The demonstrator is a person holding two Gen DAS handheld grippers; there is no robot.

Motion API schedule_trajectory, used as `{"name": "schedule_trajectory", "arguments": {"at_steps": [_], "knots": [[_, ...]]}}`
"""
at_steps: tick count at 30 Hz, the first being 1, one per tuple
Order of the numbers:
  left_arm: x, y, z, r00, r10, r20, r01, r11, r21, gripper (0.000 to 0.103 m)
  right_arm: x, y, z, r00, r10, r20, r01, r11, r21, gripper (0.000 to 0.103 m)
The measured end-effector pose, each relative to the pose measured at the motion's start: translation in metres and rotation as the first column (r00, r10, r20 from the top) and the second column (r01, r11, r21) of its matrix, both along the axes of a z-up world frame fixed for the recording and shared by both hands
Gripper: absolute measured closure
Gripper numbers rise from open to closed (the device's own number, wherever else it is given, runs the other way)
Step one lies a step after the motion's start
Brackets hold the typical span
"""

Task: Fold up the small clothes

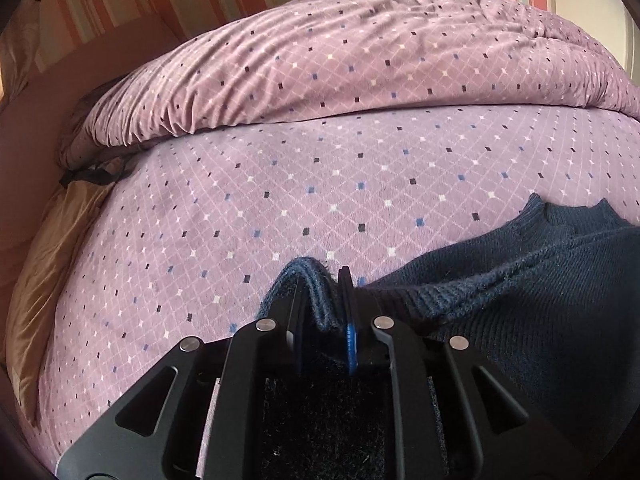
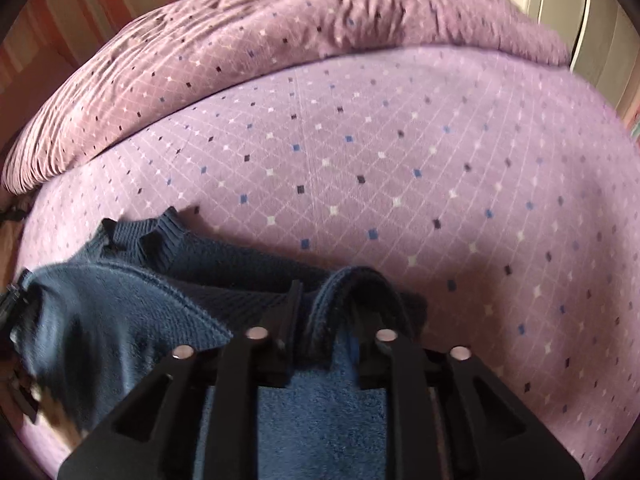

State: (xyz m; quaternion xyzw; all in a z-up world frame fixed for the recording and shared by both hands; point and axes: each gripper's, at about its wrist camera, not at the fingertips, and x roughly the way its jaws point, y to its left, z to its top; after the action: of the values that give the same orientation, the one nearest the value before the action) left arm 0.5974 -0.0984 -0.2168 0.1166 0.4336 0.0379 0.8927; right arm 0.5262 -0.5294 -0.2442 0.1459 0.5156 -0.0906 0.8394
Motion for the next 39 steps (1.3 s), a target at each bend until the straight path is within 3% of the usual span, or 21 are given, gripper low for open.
{"name": "schedule_trajectory", "arguments": {"at_steps": [2, 3, 4, 5, 6, 9, 15, 22, 29, 33, 39], "knots": [[0.002, -0.001, 0.005, 1.0, -0.017, -0.009, 0.017, 1.0, 0.002, 0.084, 0.003, -0.001, 0.009, 1.0, 0.028, 0.0, -0.028, 1.0, 0.009, 0.066], [0.002, -0.002, 0.009, 0.999, -0.032, 0.001, 0.032, 0.999, 0.012, 0.074, 0.004, 0.0, 0.014, 0.999, 0.047, 0.009, -0.047, 0.999, 0.015, 0.043], [0.001, -0.004, 0.012, 0.999, -0.026, 0.024, 0.025, 0.999, 0.041, 0.024, 0.005, 0.001, 0.019, 0.998, 0.059, 0.021, -0.06, 0.998, 0.018, 0.001], [-0.002, -0.005, 0.019, 0.997, -0.01, 0.079, 0.004, 0.997, 0.083, 0.003, 0.005, 0.003, 0.029, 0.997, 0.049, 0.053, -0.047, 0.998, -0.033, 0.004], [-0.006, -0.003, 0.031, 0.988, 0.0, 0.156, -0.015, 0.995, 0.098, 0.006, 0.005, 0.002, 0.037, 0.997, 0.04, 0.07, -0.036, 0.998, -0.06, 0.002], [-0.005, 0.003, 0.047, 0.986, 0.019, 0.168, -0.028, 0.998, 0.05, 0.004, 0.004, -0.002, 0.05, 0.995, 0.015, 0.101, -0.015, 1.0, -0.003, 0.002], [-0.016, 0.0, 0.057, 0.981, 0.012, 0.196, -0.021, 0.999, 0.04, 0.003, -0.004, 0.019, 0.05, 0.993, 0.049, 0.104, -0.037, 0.993, -0.113, 0.002], [-0.017, -0.002, 0.023, 0.993, 0.027, 0.114, -0.029, 0.999, 0.018, 0.003, -0.002, 0.028, 0.025, 0.999, 0.043, 0.021, -0.038, 0.98, -0.197, 0.002], [0.0, 0.01, -0.015, 0.998, 0.061, 0.0, -0.061, 0.998, 0.017, 0.003, 0.012, 0.012, -0.004, 0.997, -0.04, -0.069, 0.019, 0.96, -0.279, 0.002], [0.012, 0.014, -0.033, 0.995, 0.065, -0.069, -0.064, 0.998, 0.02, 0.003, 0.022, 0.001, -0.02, 0.991, -0.072, -0.115, 0.038, 0.96, -0.276, 0.002], [0.024, 0.012, -0.042, 0.994, 0.057, -0.097, -0.053, 0.998, 0.044, 0.003, 0.026, -0.005, -0.037, 0.988, -0.088, -0.131, 0.052, 0.965, -0.258, 0.002]]}}
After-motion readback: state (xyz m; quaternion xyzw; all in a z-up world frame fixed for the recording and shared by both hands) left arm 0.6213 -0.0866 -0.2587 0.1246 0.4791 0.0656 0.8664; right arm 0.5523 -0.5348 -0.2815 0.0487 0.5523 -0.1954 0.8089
